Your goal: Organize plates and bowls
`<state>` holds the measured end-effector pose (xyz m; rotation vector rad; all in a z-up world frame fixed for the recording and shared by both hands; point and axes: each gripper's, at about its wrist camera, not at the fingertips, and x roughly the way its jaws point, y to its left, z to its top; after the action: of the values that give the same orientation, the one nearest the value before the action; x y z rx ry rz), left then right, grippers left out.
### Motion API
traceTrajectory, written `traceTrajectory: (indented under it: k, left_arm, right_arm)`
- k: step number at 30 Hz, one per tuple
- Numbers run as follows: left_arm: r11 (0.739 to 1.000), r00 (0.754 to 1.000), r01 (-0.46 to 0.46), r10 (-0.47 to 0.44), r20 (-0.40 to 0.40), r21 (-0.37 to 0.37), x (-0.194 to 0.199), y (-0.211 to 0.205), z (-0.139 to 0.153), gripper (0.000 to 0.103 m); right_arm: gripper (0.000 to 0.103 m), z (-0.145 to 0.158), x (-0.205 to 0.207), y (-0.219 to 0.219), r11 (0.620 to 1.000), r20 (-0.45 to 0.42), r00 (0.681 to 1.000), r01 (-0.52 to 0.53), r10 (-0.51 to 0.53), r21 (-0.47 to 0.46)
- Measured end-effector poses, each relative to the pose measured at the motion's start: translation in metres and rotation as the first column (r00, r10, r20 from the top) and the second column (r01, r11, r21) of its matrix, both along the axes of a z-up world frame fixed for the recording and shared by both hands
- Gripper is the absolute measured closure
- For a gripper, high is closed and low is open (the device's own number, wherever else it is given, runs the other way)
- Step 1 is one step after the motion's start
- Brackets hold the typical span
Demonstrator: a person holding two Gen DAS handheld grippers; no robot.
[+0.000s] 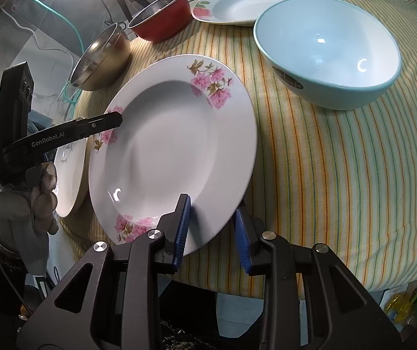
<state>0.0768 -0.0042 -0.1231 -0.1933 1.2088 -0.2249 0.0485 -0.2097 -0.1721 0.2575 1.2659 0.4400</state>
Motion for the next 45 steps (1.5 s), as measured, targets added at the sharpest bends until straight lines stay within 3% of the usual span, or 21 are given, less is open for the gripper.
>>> traceTrajectory:
  k: [9,11,13,25,31,37,45]
  left_arm:
    - [1.0,1.0,-0.006,0.006,0.003,0.0,0.0,0.0,0.001,0.068]
    - [1.0,1.0,-0.011,0.011,0.015,-0.004,0.0,0.001,0.005,0.067]
    - [1.0,0.999,-0.013,0.013,0.032,-0.005,-0.001,0.003,0.01,0.067]
    - [0.997,0.995,-0.049,0.054,0.083,-0.056,0.005,0.005,0.035,0.067]
    - [0.994,0.992,-0.049,0.06,0.107,-0.099,0.019,-0.014,0.043,0.067]
    - [0.988,0.991,-0.058,0.074,0.112,-0.143,0.036,-0.031,0.042,0.067]
    - [0.977,0.991,-0.079,0.098,0.092,-0.196,0.064,-0.054,0.032,0.067]
  right_arm:
    - [0.066,0.005,-0.004,0.001,0.999,0.02,1.0,-0.016,0.017,-0.04]
    - [0.054,0.008,-0.005,-0.002,0.999,0.03,1.0,-0.006,0.008,-0.043]
    - [0.051,0.013,-0.006,-0.006,0.999,0.047,0.999,0.003,-0.001,-0.044]
    - [0.051,0.057,-0.005,-0.028,0.998,0.161,0.987,0.0,0.009,-0.055]
    - [0.051,0.086,0.02,-0.057,0.998,0.246,0.969,0.035,-0.02,-0.058]
    - [0.051,0.101,0.056,-0.09,0.997,0.278,0.959,0.067,-0.05,-0.05]
    - [0.051,0.095,0.121,-0.123,0.997,0.267,0.962,0.073,-0.06,-0.041]
